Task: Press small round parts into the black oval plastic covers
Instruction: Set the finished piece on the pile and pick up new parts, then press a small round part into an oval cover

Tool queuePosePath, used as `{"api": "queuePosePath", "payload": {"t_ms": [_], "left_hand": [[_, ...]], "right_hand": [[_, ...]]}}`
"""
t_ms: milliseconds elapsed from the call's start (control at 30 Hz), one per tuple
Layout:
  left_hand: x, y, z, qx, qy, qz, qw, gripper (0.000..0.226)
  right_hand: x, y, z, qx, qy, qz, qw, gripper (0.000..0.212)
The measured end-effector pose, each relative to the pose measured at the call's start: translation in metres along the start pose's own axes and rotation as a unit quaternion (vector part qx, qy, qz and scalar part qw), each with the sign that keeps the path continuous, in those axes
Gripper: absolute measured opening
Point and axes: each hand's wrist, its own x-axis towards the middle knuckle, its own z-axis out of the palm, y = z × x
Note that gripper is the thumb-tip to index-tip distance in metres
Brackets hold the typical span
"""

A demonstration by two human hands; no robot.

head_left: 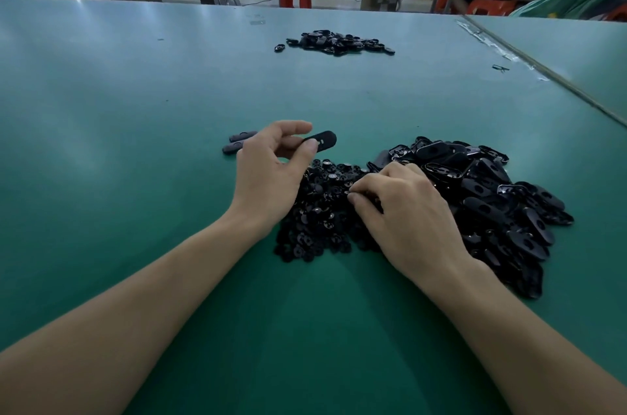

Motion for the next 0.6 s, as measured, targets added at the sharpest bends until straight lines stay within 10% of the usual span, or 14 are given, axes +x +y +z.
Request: {"api": "queuePosePath", "payload": {"t_ms": [600], "left_hand": [[-0.0081,0.0102,0.0031,0.076,-0.06,0.075,0.992,0.021]], "right_hand": [[0.0004,-0.0043,-0.0043,0.013,0.053,-0.013,0.998,0.014]]}}
